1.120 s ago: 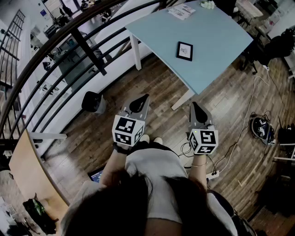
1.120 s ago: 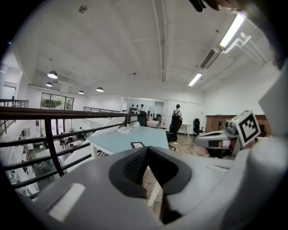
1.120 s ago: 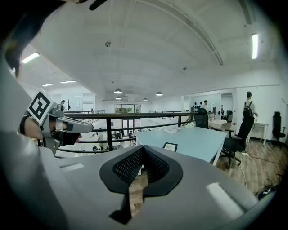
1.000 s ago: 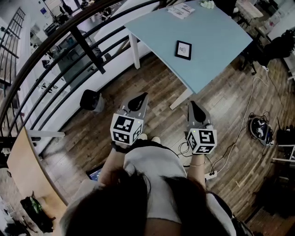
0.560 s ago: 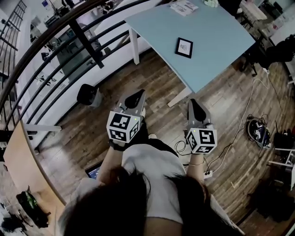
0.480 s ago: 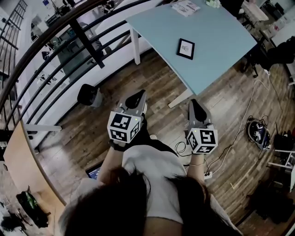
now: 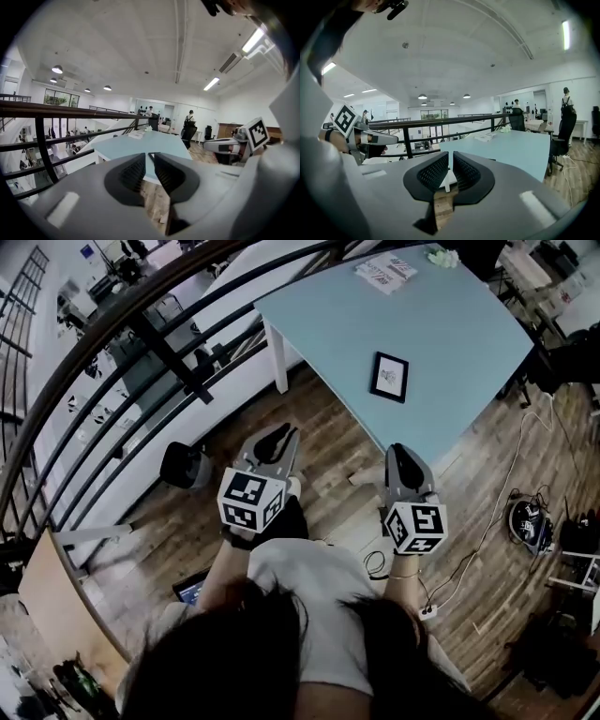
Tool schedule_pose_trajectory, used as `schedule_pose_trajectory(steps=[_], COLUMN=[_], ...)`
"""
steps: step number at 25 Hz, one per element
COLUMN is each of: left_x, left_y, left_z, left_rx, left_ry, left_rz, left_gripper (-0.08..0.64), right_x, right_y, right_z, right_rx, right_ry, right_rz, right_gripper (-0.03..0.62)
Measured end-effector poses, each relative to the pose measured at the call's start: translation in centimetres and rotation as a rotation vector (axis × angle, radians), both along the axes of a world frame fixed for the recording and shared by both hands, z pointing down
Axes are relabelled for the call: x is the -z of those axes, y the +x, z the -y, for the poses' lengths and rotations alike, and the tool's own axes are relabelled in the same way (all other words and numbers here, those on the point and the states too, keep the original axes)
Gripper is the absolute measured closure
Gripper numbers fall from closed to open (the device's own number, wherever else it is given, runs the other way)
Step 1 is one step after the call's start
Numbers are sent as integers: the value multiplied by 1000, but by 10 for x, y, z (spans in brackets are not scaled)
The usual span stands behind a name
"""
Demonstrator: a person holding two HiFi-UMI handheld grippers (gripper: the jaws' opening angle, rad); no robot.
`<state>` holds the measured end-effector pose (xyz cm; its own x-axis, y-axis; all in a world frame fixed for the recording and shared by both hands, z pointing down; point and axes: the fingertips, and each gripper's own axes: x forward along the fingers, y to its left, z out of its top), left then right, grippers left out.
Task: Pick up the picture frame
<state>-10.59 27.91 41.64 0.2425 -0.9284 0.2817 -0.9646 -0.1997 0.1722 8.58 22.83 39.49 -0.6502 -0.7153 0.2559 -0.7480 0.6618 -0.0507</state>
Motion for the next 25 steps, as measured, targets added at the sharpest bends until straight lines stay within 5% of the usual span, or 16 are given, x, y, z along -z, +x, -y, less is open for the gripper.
schedule_pose_trajectory(steps=[12, 25], left_x=[-7, -37], left_y=[-70, -67], left_z=[101, 159], left_rx=[-36, -126], left_ry=[-19, -103], left_rz=[13, -9], left_gripper=[483, 469], right_x=[-15, -45], right_y=[-56, -47], right_z=[90, 138], right_rx=[-64, -167], right_ry=[-64, -138], right_rz=[21, -3], right_gripper=[552, 551])
